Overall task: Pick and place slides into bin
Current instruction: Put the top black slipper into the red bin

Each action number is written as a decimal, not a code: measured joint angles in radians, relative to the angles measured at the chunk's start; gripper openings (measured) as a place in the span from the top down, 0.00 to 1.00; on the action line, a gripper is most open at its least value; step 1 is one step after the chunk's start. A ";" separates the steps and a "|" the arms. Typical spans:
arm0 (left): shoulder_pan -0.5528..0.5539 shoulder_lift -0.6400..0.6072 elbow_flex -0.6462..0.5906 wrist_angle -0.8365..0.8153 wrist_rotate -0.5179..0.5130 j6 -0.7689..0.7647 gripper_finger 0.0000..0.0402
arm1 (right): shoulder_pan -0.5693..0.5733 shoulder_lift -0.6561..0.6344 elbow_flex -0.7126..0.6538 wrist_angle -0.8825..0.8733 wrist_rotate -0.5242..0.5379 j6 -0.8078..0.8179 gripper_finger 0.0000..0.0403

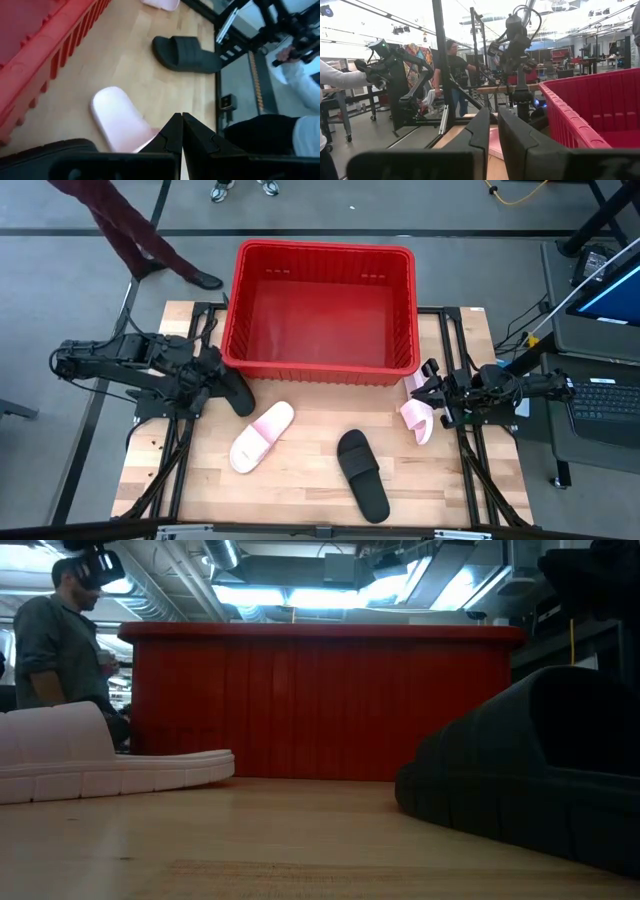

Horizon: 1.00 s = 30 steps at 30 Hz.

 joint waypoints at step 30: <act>-0.333 0.444 0.363 -0.704 -0.319 -0.261 1.00 | 0.000 0.000 0.000 -0.069 0.000 0.003 0.90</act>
